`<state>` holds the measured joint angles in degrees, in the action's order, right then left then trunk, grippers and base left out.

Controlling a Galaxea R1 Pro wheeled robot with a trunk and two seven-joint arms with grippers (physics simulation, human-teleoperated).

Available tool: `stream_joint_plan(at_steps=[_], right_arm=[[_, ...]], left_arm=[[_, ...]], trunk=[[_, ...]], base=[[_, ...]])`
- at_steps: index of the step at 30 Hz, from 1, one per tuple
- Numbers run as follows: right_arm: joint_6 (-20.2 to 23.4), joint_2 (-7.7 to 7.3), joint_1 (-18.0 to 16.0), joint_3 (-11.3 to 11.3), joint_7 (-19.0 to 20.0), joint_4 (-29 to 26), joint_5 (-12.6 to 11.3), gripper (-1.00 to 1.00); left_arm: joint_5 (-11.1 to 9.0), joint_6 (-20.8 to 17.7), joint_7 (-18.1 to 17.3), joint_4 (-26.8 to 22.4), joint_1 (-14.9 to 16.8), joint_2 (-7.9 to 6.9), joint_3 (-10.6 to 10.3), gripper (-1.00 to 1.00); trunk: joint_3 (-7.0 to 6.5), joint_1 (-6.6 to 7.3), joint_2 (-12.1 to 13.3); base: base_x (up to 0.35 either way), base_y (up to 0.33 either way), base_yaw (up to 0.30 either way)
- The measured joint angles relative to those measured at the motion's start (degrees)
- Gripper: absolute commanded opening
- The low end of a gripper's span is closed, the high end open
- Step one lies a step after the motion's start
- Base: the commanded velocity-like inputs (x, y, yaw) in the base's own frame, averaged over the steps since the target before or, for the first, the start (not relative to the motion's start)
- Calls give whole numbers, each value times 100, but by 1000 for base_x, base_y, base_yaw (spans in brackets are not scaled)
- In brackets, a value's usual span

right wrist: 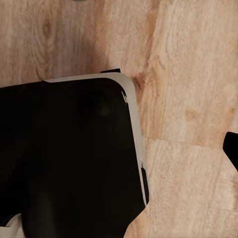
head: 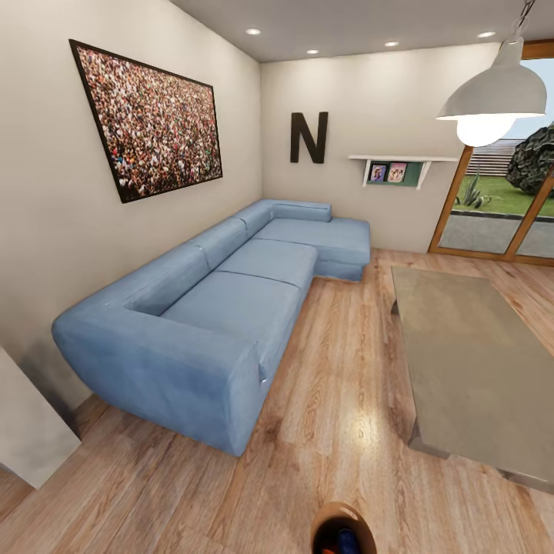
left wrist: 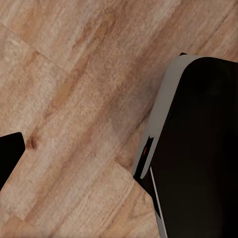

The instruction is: Put the three can of soda from the living room inside the tash can in the kitchen.

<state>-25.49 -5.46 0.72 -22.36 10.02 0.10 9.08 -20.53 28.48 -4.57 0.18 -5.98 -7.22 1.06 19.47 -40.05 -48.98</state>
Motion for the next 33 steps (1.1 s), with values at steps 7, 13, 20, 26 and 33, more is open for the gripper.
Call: stream_joint_plan(at_steps=[7,13,20,26,33], right_arm=[[0,1,-1,2,0,-15,0,100],[0,1,0,3,0,-9,-6,100],[0,1,1,9,0,-14,-5,100],[0,-1,-1,11,0,-17,-3,100],[0,0,1,8,0,-14,-7,100]], left_arm=[[4,0,0,0,0,1,0,100],[5,0,0,0,0,2,3,100],[5,0,0,0,0,0,1,100],[4,0,0,0,0,1,0,100],[5,0,0,0,0,2,3,100]], trunk=[[0,0,0],[0,0,0],[0,0,0],[0,0,0],[0,0,0]], base=[[0,0,0],[0,0,0],[0,0,0],[0,0,0],[0,0,0]])
